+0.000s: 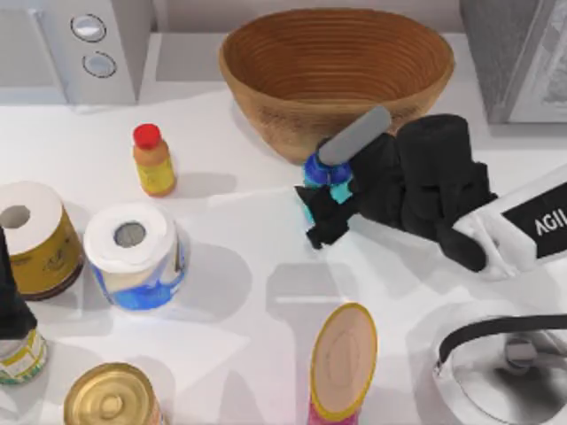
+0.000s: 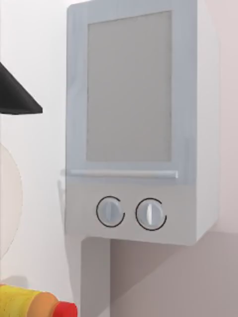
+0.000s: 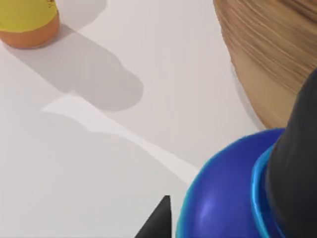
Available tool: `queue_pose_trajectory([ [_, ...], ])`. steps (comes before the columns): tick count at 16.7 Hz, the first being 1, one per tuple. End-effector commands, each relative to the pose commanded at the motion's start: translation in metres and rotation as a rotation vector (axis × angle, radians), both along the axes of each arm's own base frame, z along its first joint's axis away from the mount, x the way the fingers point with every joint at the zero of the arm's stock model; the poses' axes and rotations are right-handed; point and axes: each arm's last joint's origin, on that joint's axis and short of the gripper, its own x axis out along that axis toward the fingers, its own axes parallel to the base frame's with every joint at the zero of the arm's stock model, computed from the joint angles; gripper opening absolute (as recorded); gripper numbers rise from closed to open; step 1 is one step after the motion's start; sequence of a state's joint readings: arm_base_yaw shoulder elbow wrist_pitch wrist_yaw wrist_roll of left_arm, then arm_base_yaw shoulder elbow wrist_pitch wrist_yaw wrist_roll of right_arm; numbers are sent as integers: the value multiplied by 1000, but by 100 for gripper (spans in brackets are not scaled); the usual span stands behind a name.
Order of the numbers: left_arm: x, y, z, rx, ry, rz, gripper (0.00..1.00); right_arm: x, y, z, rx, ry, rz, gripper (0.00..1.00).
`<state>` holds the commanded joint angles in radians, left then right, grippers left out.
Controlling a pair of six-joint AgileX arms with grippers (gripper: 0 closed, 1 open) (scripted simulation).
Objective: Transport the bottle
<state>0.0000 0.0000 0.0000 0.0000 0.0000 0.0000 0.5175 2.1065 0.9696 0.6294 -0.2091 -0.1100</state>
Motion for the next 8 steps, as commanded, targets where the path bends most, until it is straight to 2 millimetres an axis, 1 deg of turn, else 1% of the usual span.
queue_pose_trajectory([
  [6, 0, 0, 0, 0, 0, 0, 100, 0, 0, 0, 0, 0, 0, 2],
  [7, 0, 0, 0, 0, 0, 0, 100, 0, 0, 0, 0, 0, 0, 0],
  [8, 0, 0, 0, 0, 0, 0, 100, 0, 0, 0, 0, 0, 0, 0],
])
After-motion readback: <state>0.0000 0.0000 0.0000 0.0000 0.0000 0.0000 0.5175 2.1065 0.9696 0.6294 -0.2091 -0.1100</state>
